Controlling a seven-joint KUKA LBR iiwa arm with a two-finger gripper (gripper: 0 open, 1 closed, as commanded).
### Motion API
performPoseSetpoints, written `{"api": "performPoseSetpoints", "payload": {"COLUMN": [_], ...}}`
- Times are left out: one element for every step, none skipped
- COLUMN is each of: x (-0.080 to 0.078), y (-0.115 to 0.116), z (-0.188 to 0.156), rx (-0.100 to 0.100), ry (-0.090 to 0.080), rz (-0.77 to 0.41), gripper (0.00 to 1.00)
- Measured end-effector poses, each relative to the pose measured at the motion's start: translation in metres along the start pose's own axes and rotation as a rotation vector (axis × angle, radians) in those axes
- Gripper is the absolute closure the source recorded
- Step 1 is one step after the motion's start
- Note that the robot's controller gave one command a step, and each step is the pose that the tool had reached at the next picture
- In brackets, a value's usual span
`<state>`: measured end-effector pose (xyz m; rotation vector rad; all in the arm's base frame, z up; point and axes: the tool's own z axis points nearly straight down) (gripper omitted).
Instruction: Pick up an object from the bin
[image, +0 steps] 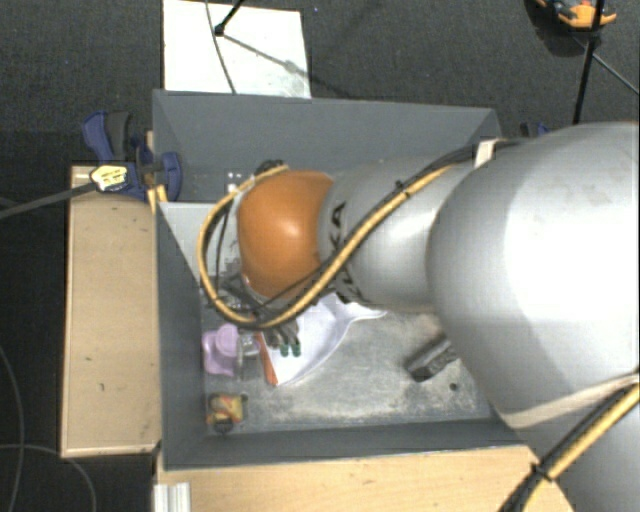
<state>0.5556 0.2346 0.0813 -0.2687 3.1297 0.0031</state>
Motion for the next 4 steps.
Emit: {"api": "performPoseSetpoints", "payload": {"x": [0.0, -0.001, -0.001, 0.0], "y": [0.0, 0.0, 0.0, 0.0], "z": [-0.012, -0.023, -0.029, -0.037], "rx": [0.001, 0.0, 0.0, 0.001], "ry": [0.002, -0.002, -0.005, 0.001], "rz": [0.002, 0.003, 0.004, 0.006], "gripper": [1.0, 1.0, 1.0, 1.0]}}
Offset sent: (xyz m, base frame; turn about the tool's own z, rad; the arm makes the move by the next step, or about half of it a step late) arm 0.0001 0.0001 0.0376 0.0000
